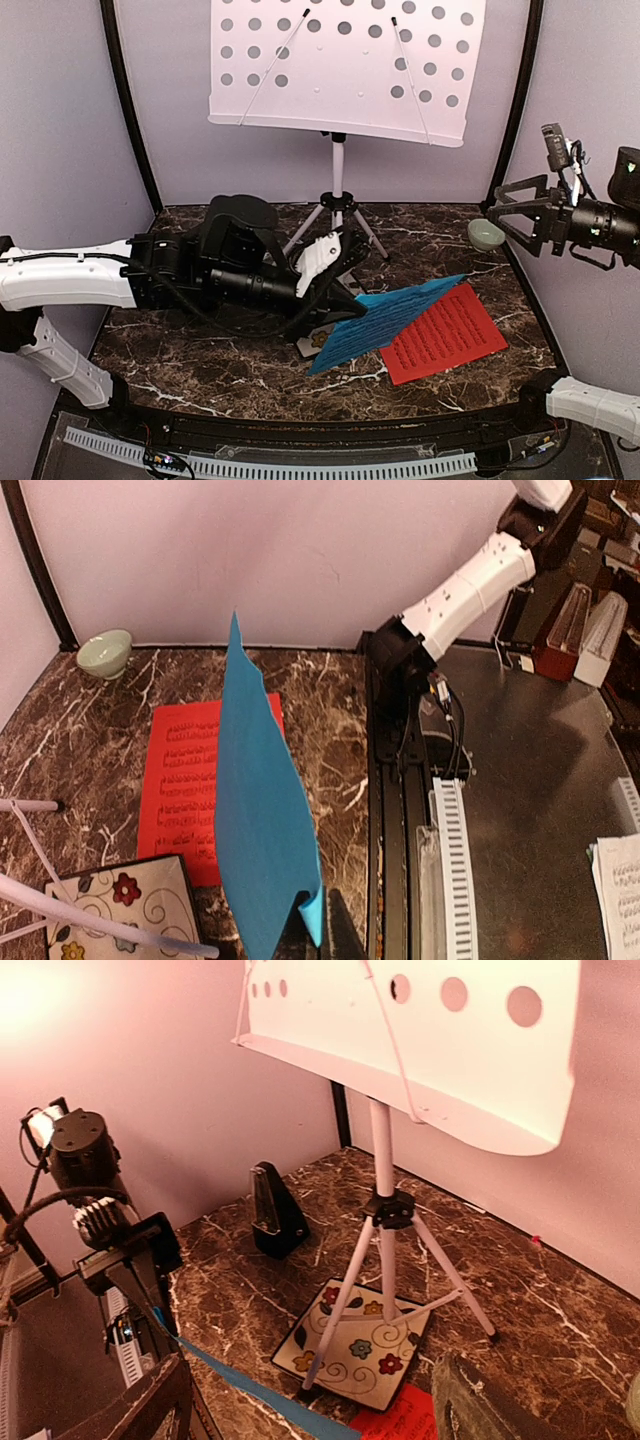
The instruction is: Set up the instrument practice props
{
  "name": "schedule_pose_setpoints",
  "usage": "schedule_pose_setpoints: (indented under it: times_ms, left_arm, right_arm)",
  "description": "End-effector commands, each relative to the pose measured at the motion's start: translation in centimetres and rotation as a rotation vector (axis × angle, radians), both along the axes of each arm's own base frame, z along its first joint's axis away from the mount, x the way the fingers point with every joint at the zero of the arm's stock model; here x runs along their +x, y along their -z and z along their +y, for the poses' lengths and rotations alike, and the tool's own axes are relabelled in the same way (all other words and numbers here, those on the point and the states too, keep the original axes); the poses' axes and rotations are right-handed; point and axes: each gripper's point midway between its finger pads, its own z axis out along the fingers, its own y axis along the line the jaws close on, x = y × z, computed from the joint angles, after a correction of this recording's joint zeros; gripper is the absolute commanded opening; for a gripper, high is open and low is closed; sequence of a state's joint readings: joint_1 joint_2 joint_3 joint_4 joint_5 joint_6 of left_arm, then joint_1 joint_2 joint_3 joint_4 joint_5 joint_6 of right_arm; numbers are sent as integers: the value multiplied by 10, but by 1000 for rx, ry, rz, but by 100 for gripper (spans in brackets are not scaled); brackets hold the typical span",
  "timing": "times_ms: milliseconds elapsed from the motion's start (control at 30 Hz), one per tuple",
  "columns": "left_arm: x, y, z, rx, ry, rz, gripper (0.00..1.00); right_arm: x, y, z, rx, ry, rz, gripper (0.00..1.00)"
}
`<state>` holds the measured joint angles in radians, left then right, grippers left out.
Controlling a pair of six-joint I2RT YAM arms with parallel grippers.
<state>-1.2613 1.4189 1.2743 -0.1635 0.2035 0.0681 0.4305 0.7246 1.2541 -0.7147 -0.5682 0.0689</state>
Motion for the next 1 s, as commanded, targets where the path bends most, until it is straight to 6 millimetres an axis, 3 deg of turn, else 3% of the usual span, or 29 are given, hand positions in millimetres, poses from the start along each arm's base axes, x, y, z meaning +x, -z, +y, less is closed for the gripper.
schedule_pose_setpoints:
  times_ms: [0, 233, 300, 533, 700, 833, 967]
  left_arm:
    - [-16, 22, 23, 126, 77, -1, 0]
    - [-19, 21, 28, 112, 129, 49, 0]
    - [-13, 22, 32, 106, 118, 71, 0]
    - [-3, 29, 41, 110, 113, 128, 0]
    - [-5, 26, 37, 97, 143, 140, 0]
    - [-8, 25, 35, 99, 172, 144, 0]
    - [-11, 21, 34, 87, 197, 141, 0]
  right_arm:
    - [-23, 0, 16, 15, -146, 78, 83]
    - [-18, 43, 40, -115, -197, 187, 82]
    - [-19, 45, 50, -146, -212, 175, 82]
    - [-39, 60, 95, -274, -351, 149, 82]
    - [-68, 77, 128, -368, -445, 144, 81]
    - [-67, 100, 143, -504, -414, 117, 79]
    - [-63, 107, 153, -580, -396, 71, 75]
